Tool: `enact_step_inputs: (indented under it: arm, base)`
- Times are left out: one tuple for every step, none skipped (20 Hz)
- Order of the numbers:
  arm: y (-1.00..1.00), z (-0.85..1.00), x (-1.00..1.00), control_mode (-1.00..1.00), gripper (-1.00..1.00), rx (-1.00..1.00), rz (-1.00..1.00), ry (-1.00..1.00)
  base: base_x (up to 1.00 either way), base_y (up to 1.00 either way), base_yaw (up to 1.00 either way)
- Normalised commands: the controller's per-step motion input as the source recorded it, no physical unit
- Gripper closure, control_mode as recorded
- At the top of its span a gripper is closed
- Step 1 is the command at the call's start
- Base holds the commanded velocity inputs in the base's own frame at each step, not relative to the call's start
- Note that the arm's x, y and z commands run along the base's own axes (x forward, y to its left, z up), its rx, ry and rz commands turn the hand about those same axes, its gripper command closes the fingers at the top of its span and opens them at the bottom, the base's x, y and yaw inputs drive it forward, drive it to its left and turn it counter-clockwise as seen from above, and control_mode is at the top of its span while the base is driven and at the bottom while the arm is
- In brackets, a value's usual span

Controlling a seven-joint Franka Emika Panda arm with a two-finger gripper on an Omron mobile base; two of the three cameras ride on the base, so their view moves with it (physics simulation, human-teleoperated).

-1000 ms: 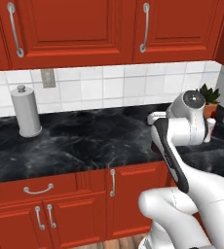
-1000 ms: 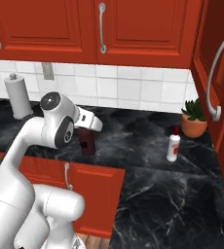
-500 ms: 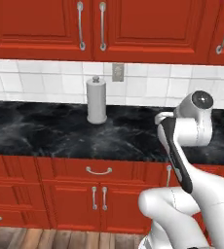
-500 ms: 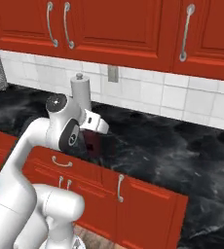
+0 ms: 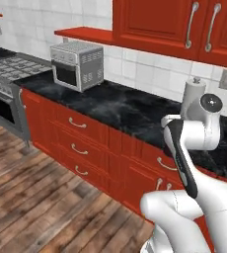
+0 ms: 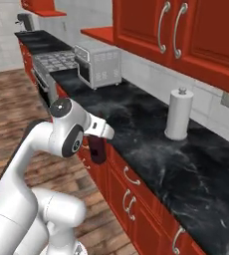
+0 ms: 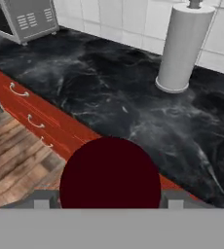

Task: Place the drinks on the dining counter in a tight cluster.

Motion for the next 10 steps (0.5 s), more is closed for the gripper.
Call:
enact_step_inputs:
  arm:
    - [0.00,0.00,0.00,1.00,1.00,0.00,0.00,0.00]
    - [0.00,0.00,0.00,1.00,1.00,0.00,0.00,0.00]
    - [0.00,0.00,0.00,1.00,1.00,0.00,0.00,0.00]
    - [0.00,0.00,0.00,1.00,1.00,0.00,0.00,0.00]
    - [0.00,0.00,0.00,1.00,1.00,0.00,0.00,0.00]
    - [0.00,0.00,0.00,1.00,1.00,0.00,0.00,0.00]
    - [0.00,0.00,0.00,1.00,1.00,0.00,0.00,0.00]
    - [0.00,0.00,0.00,1.00,1.00,0.00,0.00,0.00]
    - [0.00,0.00,0.00,1.00,1.00,0.00,0.00,0.00]
    - [0.00,0.00,0.00,1.00,1.00,0.00,0.00,0.00]
  base:
    - [-0.08,0.25,0.91]
    - [-0.04,0.26,0.91]
    - [0.00,0.27,0.89]
    - [0.00,0.28,0.87]
    - [0.00,0.28,0.84]
    - [0.01,0.27,0.82]
    - [0.06,0.24,0.81]
    - [0.06,0.22,0.81]
    - [0.07,0.22,0.81]
    - [0.09,0.21,0.80]
